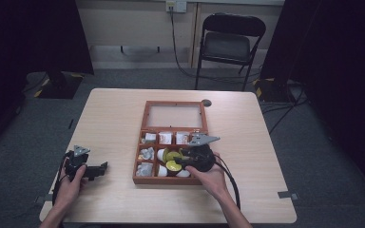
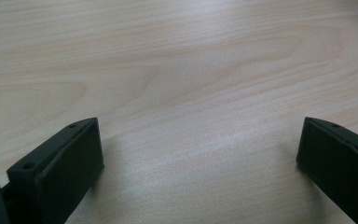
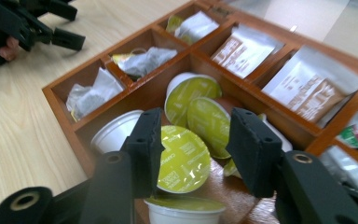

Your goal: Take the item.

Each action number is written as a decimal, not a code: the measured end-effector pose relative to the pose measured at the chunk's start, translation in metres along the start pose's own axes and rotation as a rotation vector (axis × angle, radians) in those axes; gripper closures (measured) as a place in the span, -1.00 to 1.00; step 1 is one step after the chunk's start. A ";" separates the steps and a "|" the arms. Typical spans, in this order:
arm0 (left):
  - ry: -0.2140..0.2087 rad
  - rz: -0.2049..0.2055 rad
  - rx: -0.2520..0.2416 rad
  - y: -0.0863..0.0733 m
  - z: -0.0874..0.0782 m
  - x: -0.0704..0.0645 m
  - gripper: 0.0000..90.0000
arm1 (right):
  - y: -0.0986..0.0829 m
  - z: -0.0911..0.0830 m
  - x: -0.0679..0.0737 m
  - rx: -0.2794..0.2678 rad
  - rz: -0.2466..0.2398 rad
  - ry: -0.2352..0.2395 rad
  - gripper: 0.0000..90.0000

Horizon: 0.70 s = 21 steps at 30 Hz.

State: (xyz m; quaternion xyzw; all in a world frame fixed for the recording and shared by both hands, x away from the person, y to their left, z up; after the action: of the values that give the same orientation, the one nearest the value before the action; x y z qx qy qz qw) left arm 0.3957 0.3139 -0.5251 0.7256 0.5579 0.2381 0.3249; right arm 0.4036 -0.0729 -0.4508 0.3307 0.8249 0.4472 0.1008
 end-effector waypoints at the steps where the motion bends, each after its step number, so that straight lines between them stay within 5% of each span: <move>1: -0.001 0.000 0.000 0.000 0.000 0.000 -1.00 | -0.002 0.003 0.001 0.009 -0.001 0.002 0.20; 6: 0.000 0.000 0.000 0.000 0.000 0.000 -1.00 | -0.009 0.016 0.007 0.072 -0.015 0.028 0.19; 21: -0.003 0.007 -0.001 0.000 0.000 0.000 -1.00 | -0.014 0.031 0.009 0.119 0.021 0.032 -0.04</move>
State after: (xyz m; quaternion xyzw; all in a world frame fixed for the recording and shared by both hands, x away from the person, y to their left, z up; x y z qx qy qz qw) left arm 0.3952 0.3136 -0.5252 0.7278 0.5547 0.2384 0.3252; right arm 0.4049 -0.0517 -0.4794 0.3379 0.8480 0.4034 0.0630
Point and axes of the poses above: each handheld gripper's, and its own axes: z roughly forward along the jaws, y roughly out of its top, x roughly to its left, the point moved 3 cm from there along z, roughly forward along the jaws, and after that the axes turned 2 degrees about -x, right-handed, at the moved point
